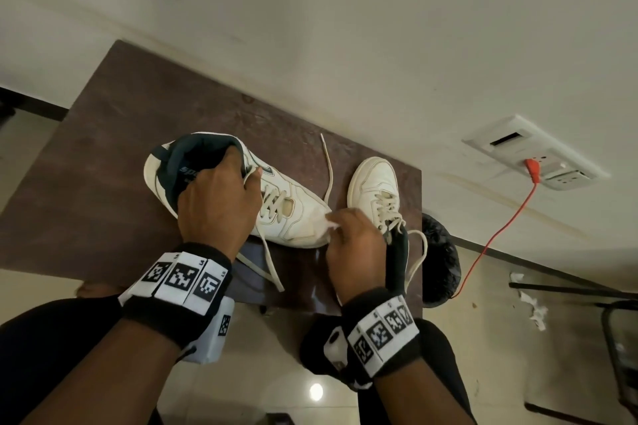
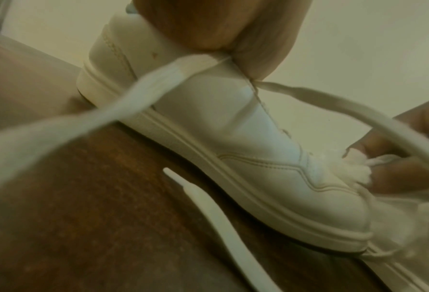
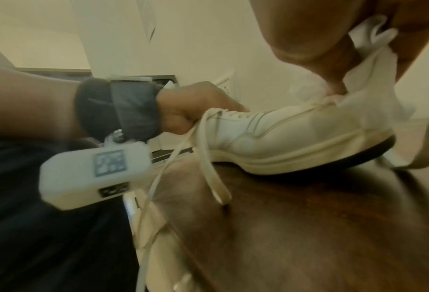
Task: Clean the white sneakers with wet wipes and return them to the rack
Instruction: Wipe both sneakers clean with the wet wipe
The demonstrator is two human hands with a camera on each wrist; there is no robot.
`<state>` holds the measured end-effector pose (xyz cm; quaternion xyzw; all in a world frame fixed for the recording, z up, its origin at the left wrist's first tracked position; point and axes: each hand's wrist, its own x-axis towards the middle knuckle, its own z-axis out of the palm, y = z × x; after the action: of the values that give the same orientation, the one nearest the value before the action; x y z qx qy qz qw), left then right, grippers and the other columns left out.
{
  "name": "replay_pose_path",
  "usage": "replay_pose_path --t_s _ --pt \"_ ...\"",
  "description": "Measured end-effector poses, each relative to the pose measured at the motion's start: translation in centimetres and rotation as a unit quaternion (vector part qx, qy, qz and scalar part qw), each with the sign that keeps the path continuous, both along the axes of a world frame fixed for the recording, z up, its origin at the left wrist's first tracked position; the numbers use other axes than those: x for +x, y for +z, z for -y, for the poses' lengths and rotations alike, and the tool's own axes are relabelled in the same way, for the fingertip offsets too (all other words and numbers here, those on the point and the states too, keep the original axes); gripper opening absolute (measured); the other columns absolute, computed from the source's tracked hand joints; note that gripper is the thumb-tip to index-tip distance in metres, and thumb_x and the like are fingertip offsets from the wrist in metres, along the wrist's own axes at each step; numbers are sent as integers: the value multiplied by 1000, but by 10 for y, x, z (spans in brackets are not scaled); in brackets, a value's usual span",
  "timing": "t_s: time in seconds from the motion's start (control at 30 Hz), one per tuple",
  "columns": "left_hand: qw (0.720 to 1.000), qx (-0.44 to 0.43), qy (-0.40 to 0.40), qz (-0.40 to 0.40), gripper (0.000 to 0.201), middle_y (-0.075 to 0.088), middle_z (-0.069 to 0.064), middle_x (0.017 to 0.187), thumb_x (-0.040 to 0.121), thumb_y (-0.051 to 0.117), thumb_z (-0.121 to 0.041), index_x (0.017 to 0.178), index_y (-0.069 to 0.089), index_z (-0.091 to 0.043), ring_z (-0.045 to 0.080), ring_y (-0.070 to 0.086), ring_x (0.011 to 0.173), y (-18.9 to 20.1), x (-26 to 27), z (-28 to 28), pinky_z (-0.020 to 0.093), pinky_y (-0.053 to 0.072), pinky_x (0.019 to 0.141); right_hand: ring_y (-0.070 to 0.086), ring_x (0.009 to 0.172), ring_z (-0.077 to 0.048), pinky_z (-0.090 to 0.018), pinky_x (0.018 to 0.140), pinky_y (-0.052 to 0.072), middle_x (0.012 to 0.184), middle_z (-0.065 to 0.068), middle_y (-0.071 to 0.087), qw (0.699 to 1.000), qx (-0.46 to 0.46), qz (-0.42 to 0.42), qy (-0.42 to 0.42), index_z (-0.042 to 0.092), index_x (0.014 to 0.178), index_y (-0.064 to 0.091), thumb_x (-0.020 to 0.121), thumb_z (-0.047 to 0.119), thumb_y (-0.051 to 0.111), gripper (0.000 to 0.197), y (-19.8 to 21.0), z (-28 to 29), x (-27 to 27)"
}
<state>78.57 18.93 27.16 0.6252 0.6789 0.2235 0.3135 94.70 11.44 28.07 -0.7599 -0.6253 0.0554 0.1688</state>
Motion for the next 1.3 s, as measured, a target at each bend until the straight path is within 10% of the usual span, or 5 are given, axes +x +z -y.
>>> replay_pose_path --t_s 0.63,0.8,0.97,1.17,1.3 --pt "998 35 -45 -13 43 69 9 85 93 43 -52 104 60 -14 31 64 84 9 -24 9 37 46 70 63 78 -19 -25 71 50 91 -5 66 997 22 -49 -58 8 92 70 78 1 66 16 -12 13 -17" --pt "959 95 -219 -152 34 70 0 95 82 55 -43 103 64 -17 23 60 101 8 -45 29 44 23 113 61 83 -20 -23 75 42 94 -5 66 984 10 -76 -158 7 93 70 82 8 64 13 -6 5 -7" --pt "947 -20 -259 -188 23 66 4 95 84 56 -20 106 49 -20 25 63 88 22 -33 35 37 51 72 62 80 -22 -30 72 52 91 -7 65 989 19 -127 -78 8 86 70 77 2 65 12 -15 14 -44" --pt "961 -54 -237 -134 16 65 5 107 88 48 -21 104 48 -22 28 63 95 17 -16 52 39 51 79 58 72 -16 -13 63 39 81 -5 62 979 44 -197 10 8 79 68 74 -3 57 16 -20 22 -72" --pt "966 -95 -213 -108 24 62 11 117 85 50 -15 108 52 -18 35 58 106 19 -12 47 42 48 90 62 81 -18 -24 71 48 90 -6 66 984 55 -170 7 8 89 70 76 -2 61 19 -19 17 -55"
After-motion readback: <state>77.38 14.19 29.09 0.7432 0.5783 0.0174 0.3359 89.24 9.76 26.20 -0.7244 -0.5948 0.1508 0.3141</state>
